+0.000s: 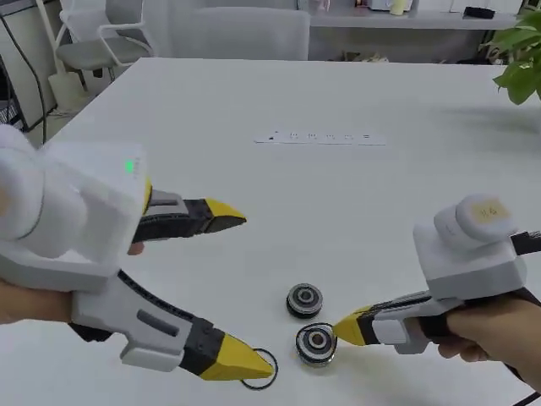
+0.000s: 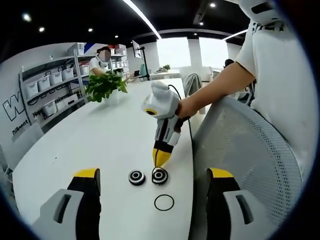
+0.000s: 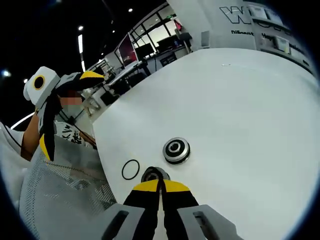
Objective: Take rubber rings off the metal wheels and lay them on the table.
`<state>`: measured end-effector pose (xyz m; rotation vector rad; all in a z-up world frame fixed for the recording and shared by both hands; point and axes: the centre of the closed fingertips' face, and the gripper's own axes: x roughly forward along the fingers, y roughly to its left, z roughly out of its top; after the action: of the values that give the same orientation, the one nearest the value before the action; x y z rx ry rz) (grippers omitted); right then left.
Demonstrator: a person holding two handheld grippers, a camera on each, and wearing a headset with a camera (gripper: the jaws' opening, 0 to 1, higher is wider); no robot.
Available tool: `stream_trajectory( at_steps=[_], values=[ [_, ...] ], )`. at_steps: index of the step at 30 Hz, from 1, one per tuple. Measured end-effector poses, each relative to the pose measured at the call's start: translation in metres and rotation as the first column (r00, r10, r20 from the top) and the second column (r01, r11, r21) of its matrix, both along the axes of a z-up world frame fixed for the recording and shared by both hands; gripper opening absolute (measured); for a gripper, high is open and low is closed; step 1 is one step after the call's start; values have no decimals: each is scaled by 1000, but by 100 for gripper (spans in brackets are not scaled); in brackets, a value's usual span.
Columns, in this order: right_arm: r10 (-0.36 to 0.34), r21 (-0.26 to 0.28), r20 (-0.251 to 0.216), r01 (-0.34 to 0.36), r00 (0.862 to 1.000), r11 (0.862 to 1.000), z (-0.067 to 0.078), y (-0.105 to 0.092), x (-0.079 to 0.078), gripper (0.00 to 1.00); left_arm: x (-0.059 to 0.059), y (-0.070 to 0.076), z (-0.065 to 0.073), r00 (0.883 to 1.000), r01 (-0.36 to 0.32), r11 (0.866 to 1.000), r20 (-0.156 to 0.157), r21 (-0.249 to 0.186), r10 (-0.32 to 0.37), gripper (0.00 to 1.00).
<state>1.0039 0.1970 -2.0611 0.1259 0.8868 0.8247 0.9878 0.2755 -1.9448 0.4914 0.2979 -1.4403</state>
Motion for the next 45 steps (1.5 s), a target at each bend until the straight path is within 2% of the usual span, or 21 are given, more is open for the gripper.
stream_trajectory(
  at_steps=[7, 12, 16, 18, 20, 25, 28, 32, 45],
  values=[
    [-9, 2, 0, 9, 1000, 1000, 0, -2, 1, 0, -1, 24, -1, 997, -71, 997, -5, -15, 71, 88],
    [-10, 11, 2, 10, 1000, 1000, 3, -1, 1, 0, 0, 38, -10, 989, -145, 989, -37, -33, 144, 88],
    [-7, 13, 4, 7, 1000, 1000, 5, 0, 0, 0, -5, 46, -19, 984, -169, 985, -58, -27, 167, 89],
    [-6, 21, 8, 6, 1000, 1000, 8, 1, -1, 0, -5, 51, -25, 978, -198, 980, -80, -32, 195, 89],
    [-4, 26, 8, 4, 1000, 1000, 9, 2, -1, 0, -7, 52, -29, 975, -207, 978, -91, -34, 204, 89],
    [-1, 35, 16, 1, 1000, 999, 13, 4, -1, 0, -10, 57, -45, 968, -228, 974, -107, -4, 227, 89],
    [-4, 43, 29, 3, 1000, 999, 18, 4, 0, 0, -11, 57, -49, 965, -237, 972, -121, -4, 234, 89],
    [-8, 51, 42, 6, 999, 999, 21, 6, 1, 0, -12, 59, -55, 963, -242, 970, -123, 12, 241, 89],
    [-43, 113, 73, 35, 996, 993, 38, 15, 7, 0, -16, 58, -59, 958, -251, 968, -141, 8, 249, 89]
  ],
)
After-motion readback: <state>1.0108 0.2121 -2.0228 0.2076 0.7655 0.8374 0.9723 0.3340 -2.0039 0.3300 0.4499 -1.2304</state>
